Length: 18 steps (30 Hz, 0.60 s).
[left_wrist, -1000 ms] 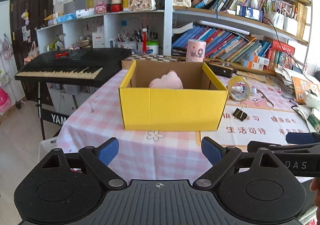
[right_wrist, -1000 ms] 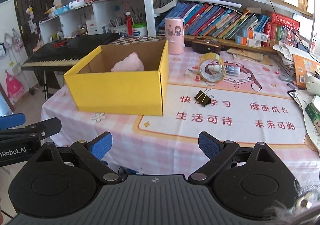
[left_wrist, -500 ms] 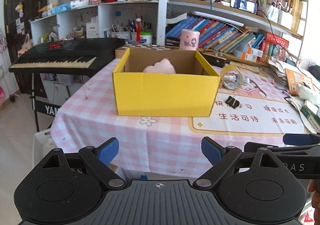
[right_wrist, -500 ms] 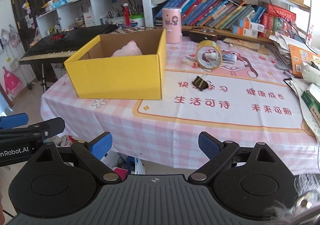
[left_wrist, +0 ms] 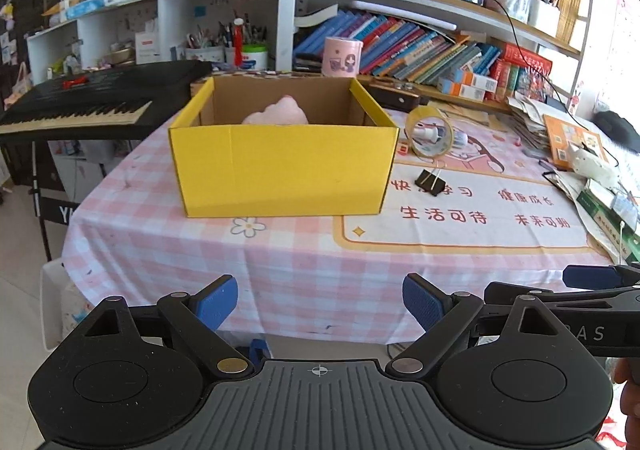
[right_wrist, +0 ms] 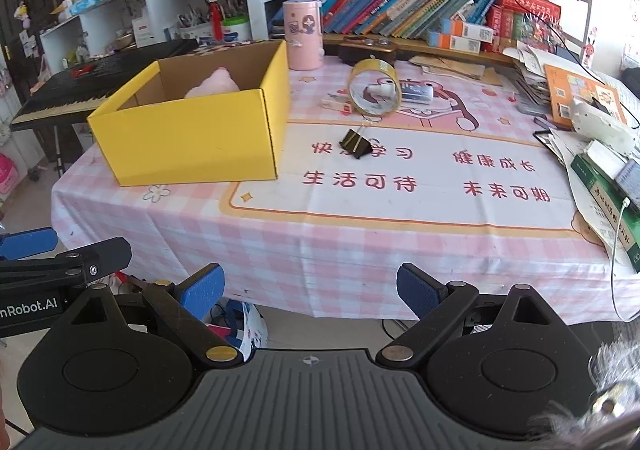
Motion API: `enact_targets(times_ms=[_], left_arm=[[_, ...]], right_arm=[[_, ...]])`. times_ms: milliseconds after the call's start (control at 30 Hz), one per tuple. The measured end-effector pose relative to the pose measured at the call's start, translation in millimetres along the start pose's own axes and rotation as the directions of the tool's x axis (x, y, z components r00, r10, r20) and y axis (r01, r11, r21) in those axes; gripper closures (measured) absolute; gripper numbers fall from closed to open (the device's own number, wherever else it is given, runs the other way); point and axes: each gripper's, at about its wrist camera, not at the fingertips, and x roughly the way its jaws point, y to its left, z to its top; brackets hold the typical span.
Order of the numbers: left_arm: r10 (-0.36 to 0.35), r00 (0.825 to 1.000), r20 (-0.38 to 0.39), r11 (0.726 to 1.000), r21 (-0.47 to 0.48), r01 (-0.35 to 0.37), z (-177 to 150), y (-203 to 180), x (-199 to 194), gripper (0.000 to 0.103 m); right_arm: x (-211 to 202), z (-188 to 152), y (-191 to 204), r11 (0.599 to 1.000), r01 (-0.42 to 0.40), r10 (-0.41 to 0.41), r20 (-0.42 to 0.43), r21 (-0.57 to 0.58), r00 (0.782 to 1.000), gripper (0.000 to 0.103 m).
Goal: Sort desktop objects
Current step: 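Withdraw both tools from the box back toward the table objects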
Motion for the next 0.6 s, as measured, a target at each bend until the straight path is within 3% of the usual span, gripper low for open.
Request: enact_targets(times_ms=[600], left_arm=[[-0.028, 0.999, -0.037, 0.999, 0.028, 0.029, 36.7, -61.0, 56.6, 0.011]], right_arm=[[34.1, 36.4, -71.5, 0.999, 0.033, -0.032, -0.038, 0.026, 0.999, 0.009]])
